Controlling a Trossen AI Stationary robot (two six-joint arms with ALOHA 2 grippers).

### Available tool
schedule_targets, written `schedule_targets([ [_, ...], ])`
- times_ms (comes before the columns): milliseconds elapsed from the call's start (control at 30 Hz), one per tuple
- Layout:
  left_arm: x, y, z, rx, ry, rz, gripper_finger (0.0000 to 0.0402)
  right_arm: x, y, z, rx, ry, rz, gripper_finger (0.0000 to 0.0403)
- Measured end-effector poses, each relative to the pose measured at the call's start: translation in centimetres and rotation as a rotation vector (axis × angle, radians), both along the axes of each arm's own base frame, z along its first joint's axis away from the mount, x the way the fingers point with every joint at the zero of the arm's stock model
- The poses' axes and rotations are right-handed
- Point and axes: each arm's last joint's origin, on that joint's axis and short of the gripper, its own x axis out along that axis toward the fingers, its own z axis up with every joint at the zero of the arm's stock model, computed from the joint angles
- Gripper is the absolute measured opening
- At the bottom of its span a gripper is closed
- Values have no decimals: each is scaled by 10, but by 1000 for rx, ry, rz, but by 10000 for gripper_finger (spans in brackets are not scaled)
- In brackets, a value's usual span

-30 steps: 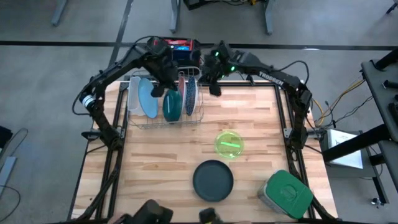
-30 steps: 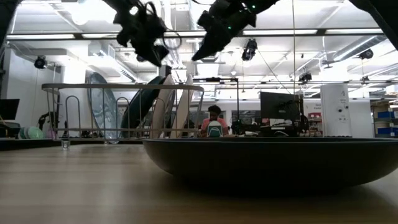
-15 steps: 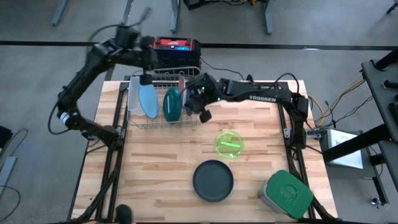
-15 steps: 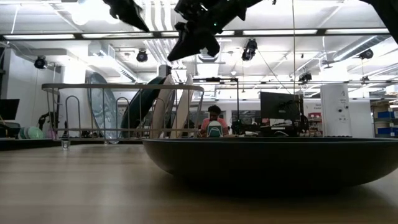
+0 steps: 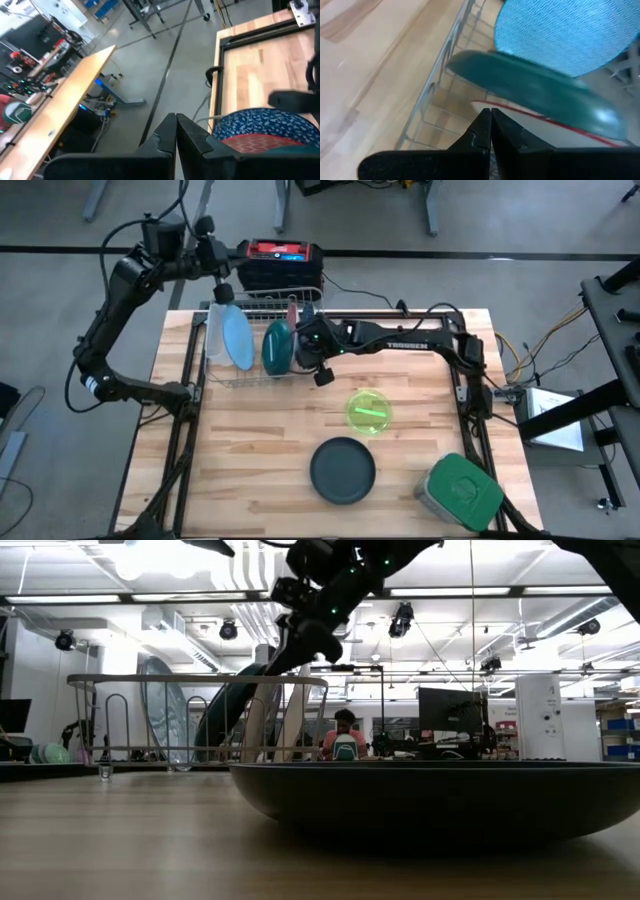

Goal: Sort dishes
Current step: Put the green plate into the dish rack

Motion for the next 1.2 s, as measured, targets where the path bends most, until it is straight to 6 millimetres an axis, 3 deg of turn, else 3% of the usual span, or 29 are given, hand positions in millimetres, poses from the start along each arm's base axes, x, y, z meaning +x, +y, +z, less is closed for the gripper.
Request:
schedule_targets([
  [467, 5, 8, -4, -16, 9, 26, 0, 20, 2, -13, -36, -111, -16, 2],
  [967, 13, 18, -11, -61, 14, 37, 0, 33, 3, 10, -80, -300, -30, 2],
  [1200, 14, 19, -12, -99, -7, 53, 0, 34, -12, 31, -141, -388, -96, 2],
])
